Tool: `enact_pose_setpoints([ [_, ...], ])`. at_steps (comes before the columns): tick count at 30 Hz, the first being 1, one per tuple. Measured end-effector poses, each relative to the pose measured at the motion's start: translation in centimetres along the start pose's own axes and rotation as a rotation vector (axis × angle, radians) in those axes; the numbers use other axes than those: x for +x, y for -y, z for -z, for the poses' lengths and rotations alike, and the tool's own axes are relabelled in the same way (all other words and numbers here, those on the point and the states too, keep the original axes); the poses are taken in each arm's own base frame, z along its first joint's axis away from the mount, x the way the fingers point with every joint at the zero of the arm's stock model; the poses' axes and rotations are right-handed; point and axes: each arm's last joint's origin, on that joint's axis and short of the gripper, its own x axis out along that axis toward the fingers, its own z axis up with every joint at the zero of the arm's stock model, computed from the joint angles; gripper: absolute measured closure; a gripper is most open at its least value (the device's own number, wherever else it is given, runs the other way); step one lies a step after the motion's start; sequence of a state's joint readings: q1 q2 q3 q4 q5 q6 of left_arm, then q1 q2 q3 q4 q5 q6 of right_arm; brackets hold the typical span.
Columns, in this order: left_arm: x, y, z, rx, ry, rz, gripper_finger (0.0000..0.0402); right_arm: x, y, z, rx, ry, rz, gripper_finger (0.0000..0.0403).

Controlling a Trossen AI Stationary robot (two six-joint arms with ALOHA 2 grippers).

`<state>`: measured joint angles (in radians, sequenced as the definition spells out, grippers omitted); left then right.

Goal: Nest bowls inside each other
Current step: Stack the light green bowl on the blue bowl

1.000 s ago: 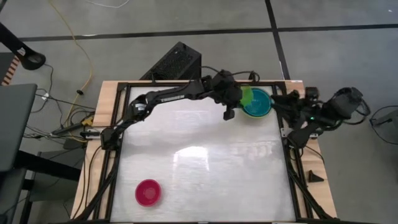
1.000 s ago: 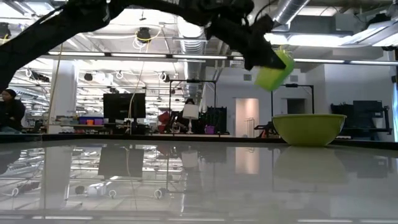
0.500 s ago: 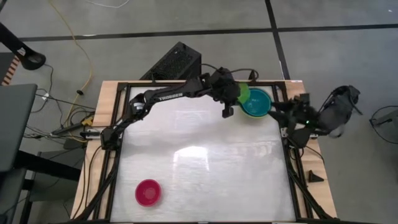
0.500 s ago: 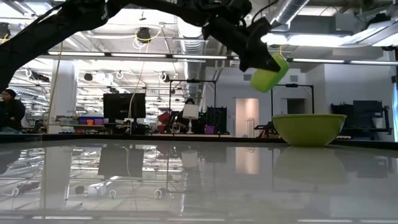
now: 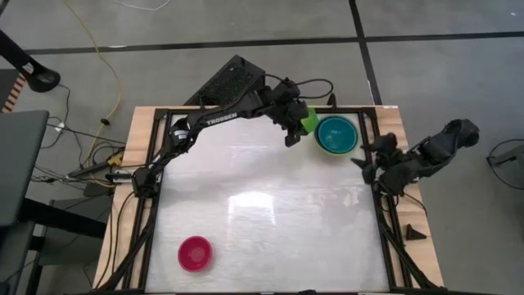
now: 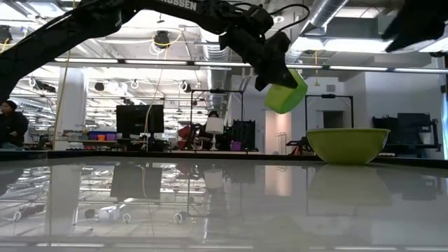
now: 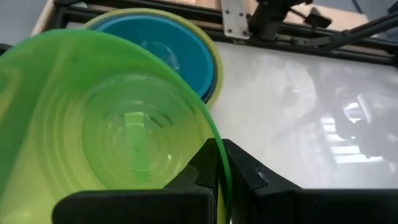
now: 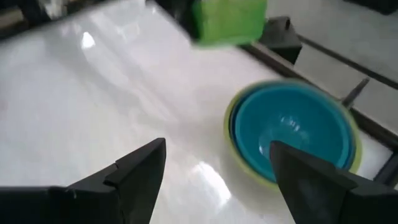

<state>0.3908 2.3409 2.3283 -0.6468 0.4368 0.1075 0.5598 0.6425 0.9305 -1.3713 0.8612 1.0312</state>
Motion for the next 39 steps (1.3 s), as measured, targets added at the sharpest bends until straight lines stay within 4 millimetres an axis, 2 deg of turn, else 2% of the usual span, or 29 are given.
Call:
enact_pose_setpoints([
  [7,0.3,0.6,-0.2,-0.020,0.008,0.014,0.0401,3.9,-1.8,2.5,-0.023,-0.060,-0.020,0.0083],
  [11,0.4,0.9,-0.2,-0.045,0.006,0.019,0.0401,6.1,-1.5,3.2,-0.012,-0.064,0.048,0.0083],
  [15,0.4,1.0,-0.2,-0.068,0.006,0.021,0.0401,8.1,-0.7,3.7,-0.015,-0.138,0.062,0.0085],
  [20,0.5,1.1,-0.2,-0.097,0.007,0.041,0.0401,10.5,0.2,2.4,-0.003,-0.120,0.078,0.0096],
  [24,0.3,1.2,-0.3,-0.115,0.007,0.045,0.0401,12.5,1.5,1.1,0.084,-0.124,0.111,0.0105],
  [32,-1.1,2.1,-1.5,-0.090,0.047,0.026,0.0401,16.2,4.0,1.4,0.205,-0.277,0.261,0.0127],
  [35,-1.5,2.2,-1.8,-0.080,0.066,0.018,0.0401,17.1,4.6,1.1,0.244,-0.263,0.288,0.0150],
  [39,-2.1,2.4,-2.3,-0.079,0.087,0.018,0.0401,18.0,5.0,0.5,0.286,-0.203,0.299,0.0223],
])
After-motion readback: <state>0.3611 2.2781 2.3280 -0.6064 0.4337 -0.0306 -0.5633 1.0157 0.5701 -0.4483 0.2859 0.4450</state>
